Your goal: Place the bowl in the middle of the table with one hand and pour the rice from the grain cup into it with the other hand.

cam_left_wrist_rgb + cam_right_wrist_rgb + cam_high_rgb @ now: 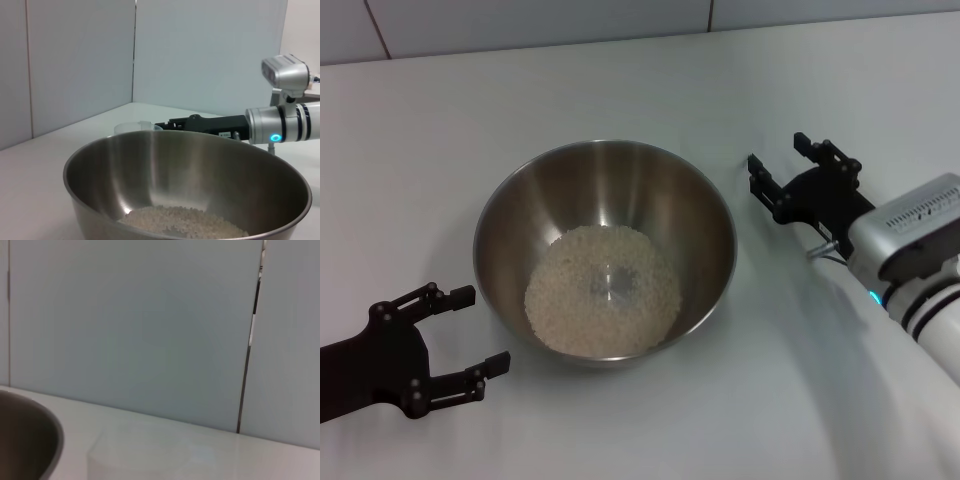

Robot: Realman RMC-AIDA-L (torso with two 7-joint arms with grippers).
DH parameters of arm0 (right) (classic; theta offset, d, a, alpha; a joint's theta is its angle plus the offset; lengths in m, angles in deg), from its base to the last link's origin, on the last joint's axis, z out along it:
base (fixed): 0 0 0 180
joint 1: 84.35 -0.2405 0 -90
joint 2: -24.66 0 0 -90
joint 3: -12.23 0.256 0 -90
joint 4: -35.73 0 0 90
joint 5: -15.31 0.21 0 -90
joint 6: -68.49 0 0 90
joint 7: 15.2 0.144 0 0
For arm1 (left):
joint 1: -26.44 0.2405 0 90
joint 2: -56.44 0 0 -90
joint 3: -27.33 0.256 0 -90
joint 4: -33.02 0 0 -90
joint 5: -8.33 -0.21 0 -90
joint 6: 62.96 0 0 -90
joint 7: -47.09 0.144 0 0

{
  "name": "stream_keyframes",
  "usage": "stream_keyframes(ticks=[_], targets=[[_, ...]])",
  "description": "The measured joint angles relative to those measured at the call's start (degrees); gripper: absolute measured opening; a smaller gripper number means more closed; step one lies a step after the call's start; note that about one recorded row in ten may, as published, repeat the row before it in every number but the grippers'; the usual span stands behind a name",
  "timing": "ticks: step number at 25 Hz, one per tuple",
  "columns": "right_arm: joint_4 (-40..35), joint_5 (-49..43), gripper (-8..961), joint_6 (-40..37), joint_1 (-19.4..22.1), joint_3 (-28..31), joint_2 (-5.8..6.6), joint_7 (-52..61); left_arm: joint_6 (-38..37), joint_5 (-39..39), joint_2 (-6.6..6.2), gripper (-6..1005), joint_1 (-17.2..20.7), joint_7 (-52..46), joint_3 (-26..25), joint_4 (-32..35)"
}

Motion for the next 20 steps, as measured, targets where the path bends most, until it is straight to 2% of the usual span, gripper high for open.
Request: stream_keyframes(ticks=[4,6,8,10,11,12,14,20], targets=[[0.9,0.0,649,-3.5,2.6,-2.3,0.15,0.0,0.0,0.0,0.0,865,0.0,0.0,-0.1,0.0],[0.7,-0.1,648,-8.6,5.3,-5.0,0.23,0.0,-0.2,0.0,0.0,865,0.3,0.1,-0.2,0.0],[0.6,-0.1,648,-10.4,6.2,-5.8,0.33,0.1,-0.2,0.0,0.0,864,0.4,0.1,-0.2,0.0],[0.0,-0.6,647,-14.1,7.6,-8.3,0.88,1.5,-0.3,0.0,0.0,864,0.7,0.2,-0.3,0.0],[-1.7,-2.5,647,-18.0,8.2,-11.2,1.67,5.0,-0.3,0.0,-0.04,864,0.8,0.2,-0.4,-0.2],[-1.7,-2.5,647,-18.0,8.2,-11.2,1.67,5.0,-0.3,0.0,-0.04,864,0.8,0.2,-0.4,-0.2],[-5.4,-5.6,647,-23.0,8.3,-13.4,2.44,11.6,-0.4,0.0,-0.12,864,0.8,0.2,-0.4,-0.4],[-26.4,-18.2,648,-41.5,5.2,-16.5,2.17,33.4,-0.3,0.0,-0.1,864,0.9,0.3,-0.5,-0.5]])
